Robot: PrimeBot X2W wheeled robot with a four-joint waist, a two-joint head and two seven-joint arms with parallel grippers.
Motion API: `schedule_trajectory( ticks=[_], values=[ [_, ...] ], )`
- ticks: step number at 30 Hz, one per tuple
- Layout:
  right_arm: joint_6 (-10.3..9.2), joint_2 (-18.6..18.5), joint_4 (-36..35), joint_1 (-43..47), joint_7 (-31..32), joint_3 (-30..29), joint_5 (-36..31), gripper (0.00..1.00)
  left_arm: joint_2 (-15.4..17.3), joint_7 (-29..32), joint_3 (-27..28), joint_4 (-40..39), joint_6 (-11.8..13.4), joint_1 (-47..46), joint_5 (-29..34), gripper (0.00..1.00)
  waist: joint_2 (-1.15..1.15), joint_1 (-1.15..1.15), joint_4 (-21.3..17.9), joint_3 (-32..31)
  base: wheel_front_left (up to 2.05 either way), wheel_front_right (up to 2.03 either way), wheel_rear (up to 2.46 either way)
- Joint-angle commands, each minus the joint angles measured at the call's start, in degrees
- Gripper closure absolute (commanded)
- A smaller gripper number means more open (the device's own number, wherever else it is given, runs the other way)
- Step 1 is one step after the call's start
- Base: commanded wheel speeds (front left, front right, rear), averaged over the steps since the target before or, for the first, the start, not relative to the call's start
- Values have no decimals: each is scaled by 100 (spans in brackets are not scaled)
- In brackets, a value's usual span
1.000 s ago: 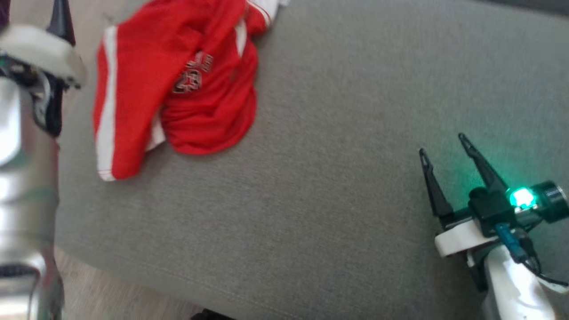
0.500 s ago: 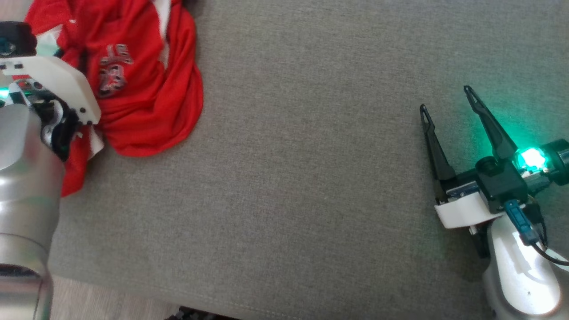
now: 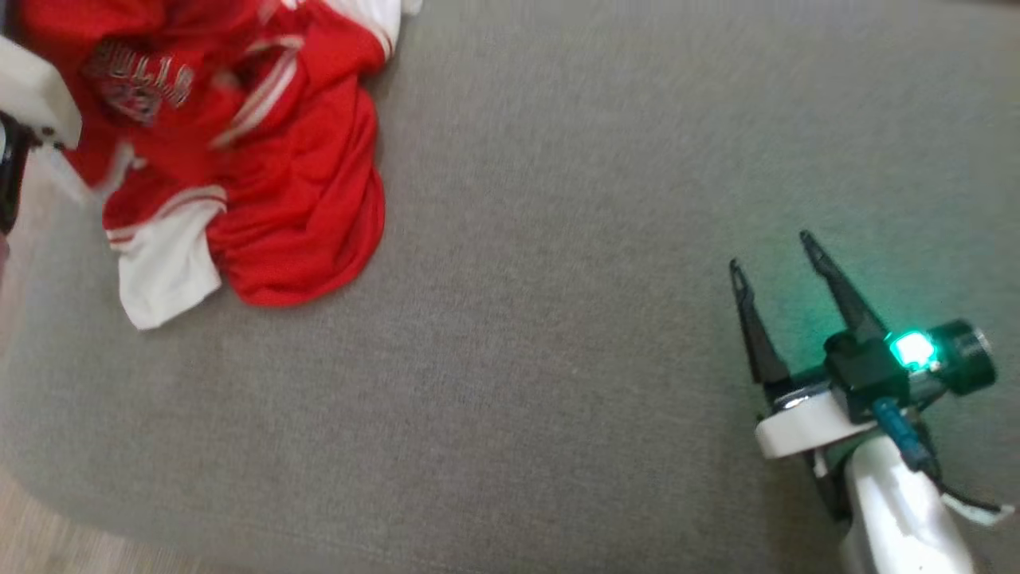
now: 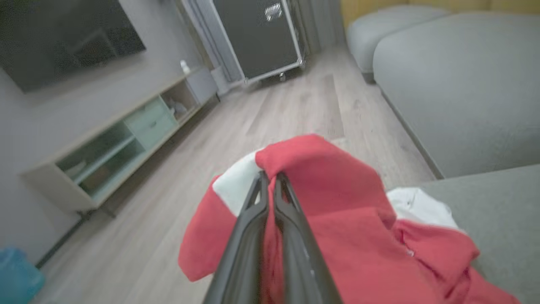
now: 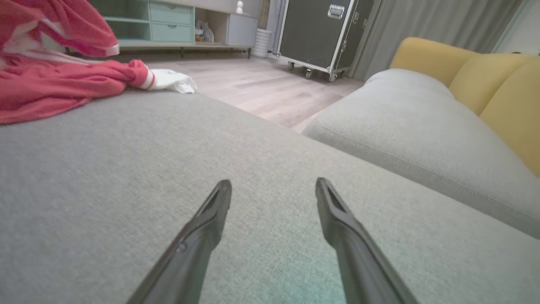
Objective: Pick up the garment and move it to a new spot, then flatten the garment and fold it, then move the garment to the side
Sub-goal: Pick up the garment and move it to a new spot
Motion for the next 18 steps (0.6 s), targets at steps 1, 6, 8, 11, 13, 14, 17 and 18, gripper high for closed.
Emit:
schedule_trajectory(
  ticks=[1,6,8,11,13,14,17,18],
  values=[
    [37,95,-150,79,-9,159,101,0,405,-142,-59,-262,10,-378,65,100,0,1,-254,-707,0,0,0],
    [37,165,-130,401,-9,176,330,0,528,-209,-709,-742,10,-707,118,100,0,1,-682,-1438,0,0,0],
    [37,172,-136,547,-9,175,444,0,551,-180,-930,-979,10,-840,75,100,0,1,-886,-1659,0,0,0],
    [37,174,-157,673,-9,205,600,0,560,-128,-1141,-1247,10,-947,6,100,0,1,-1125,-1846,0,0,0],
    [37,175,-186,750,-9,244,702,0,568,-28,-1329,-1563,10,-1037,-127,100,0,1,-1401,-1946,0,0,0],
    [37,175,-198,761,-9,281,737,0,585,23,-1420,-1722,10,-1076,-185,100,0,1,-1565,-1980,0,0,0],
    [37,176,-274,767,-9,379,871,0,530,108,-1634,-2167,10,-1139,-413,100,0,1,-2045,-2044,0,0,0],
    [37,176,-300,766,-9,423,916,0,493,127,-1724,-2301,10,-1136,-450,100,0,1,-2216,-2059,0,0,0]
  ],
)
